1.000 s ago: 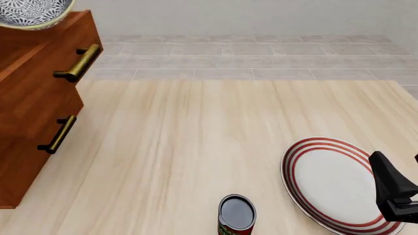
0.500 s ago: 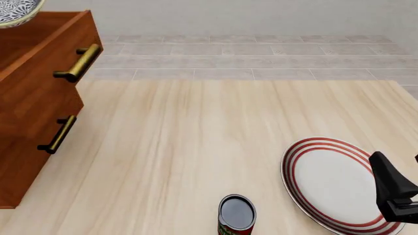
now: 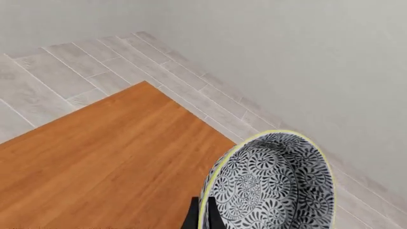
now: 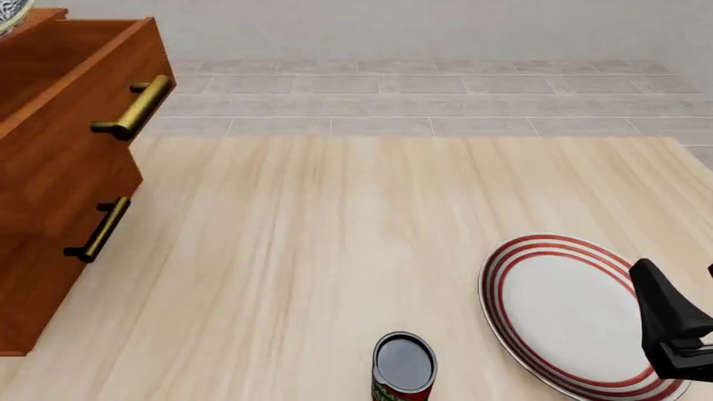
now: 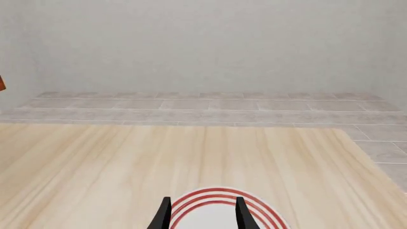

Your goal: Put the bowl on top of the cabinet.

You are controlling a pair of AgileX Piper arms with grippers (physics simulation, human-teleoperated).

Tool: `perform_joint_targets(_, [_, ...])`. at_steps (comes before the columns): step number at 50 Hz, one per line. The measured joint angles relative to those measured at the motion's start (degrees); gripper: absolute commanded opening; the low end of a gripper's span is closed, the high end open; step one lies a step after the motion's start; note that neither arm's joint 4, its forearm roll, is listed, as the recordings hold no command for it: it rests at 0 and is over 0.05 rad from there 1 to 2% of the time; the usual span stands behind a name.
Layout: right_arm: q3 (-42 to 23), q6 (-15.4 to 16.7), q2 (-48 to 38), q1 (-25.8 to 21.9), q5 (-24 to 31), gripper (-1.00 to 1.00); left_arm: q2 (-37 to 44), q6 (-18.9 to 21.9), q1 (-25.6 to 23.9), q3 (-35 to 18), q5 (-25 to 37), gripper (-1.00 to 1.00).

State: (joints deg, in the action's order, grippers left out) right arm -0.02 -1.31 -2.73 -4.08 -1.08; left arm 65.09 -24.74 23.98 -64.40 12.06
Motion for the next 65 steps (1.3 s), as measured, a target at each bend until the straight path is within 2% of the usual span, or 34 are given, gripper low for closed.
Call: perform_joint_targets(65, [0.00, 0.50, 0.34, -0.70, 0.41, 1.00, -1.64, -1.97, 9.28, 2.99, -1.49, -1.00])
